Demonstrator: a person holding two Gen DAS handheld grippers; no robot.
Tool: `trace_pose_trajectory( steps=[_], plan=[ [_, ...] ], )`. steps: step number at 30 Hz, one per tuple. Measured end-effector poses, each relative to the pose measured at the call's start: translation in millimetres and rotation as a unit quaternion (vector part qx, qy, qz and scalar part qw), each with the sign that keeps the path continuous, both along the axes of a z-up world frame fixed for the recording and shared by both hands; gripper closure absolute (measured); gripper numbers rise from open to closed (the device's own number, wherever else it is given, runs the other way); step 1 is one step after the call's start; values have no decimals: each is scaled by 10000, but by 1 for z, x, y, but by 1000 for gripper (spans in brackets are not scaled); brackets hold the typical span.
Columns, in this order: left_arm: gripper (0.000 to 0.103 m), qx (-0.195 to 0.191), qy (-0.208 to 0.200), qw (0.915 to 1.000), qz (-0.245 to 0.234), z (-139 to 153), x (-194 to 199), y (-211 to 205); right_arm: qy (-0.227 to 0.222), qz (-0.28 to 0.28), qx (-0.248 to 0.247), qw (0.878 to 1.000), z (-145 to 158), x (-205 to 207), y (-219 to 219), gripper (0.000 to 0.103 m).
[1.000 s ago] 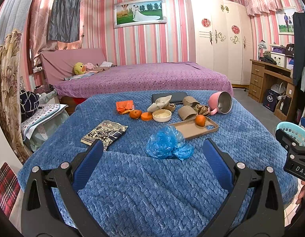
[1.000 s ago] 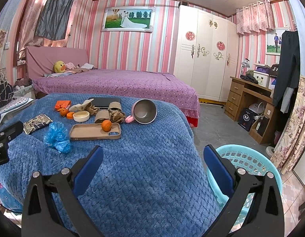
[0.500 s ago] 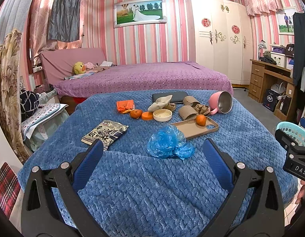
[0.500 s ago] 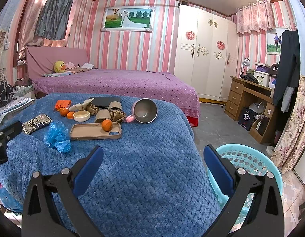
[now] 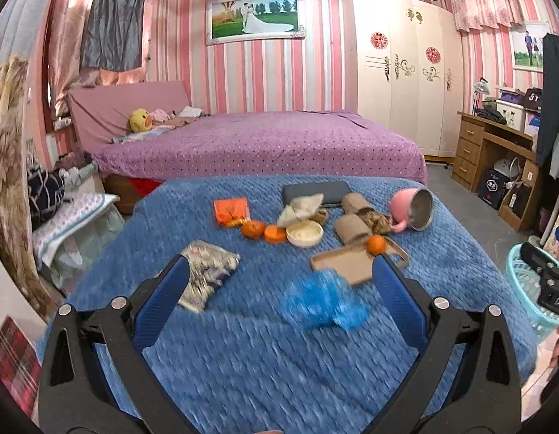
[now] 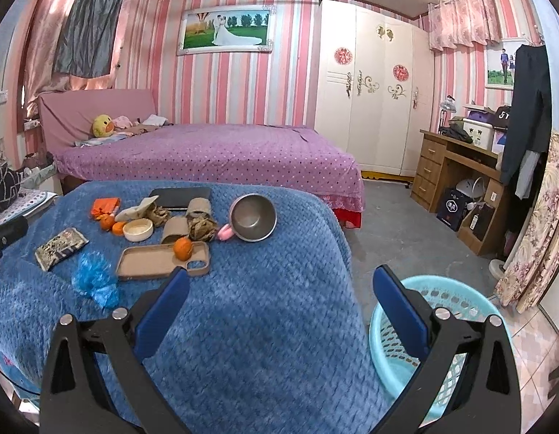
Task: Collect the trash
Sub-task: 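Grasp the blue plastic bag with the left gripper while the right gripper grasps an orange peel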
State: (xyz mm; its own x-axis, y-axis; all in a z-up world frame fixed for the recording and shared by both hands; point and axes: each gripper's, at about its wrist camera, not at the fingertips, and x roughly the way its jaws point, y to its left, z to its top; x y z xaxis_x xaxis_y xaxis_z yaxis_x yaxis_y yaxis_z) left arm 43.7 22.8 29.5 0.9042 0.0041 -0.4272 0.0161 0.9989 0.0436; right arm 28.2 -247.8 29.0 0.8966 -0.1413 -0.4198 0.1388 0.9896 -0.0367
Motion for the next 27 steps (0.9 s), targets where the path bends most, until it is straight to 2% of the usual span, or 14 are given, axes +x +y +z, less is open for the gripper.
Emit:
trace_pose_trajectory(
  steps=[3,6,12,15,18,21,22,26,27],
  plan=[
    [5,60,-37,10000,39,5,14,3,209,-6,122,9997,5,22,-9,4],
    [5,69,95,9999,58,-3,30,3,309,-38,230,9993,3,41,-17,4],
    [6,21,742,9969,-243,-48,57,-7,223,-90,80,9997,-19,54,-30,4],
    [6,28,910,9952,-367,-63,65,-14,444,-63,25,9990,-30,64,-35,4],
    [6,65,1115,9928,-438,-78,75,-22,444,-46,-6,9990,-34,70,-38,4],
    [7,178,1108,9927,-436,-86,79,-30,642,18,88,9979,-42,77,-39,4],
    [13,208,1156,9918,-505,-90,81,-33,724,56,113,9973,-44,79,-38,4],
    [50,573,1480,9852,-647,-107,88,-49,978,49,9,9952,-54,82,-30,4],
    [54,658,1492,9848,-603,-107,89,-51,1000,91,54,9949,-56,83,-28,4]
  ],
)
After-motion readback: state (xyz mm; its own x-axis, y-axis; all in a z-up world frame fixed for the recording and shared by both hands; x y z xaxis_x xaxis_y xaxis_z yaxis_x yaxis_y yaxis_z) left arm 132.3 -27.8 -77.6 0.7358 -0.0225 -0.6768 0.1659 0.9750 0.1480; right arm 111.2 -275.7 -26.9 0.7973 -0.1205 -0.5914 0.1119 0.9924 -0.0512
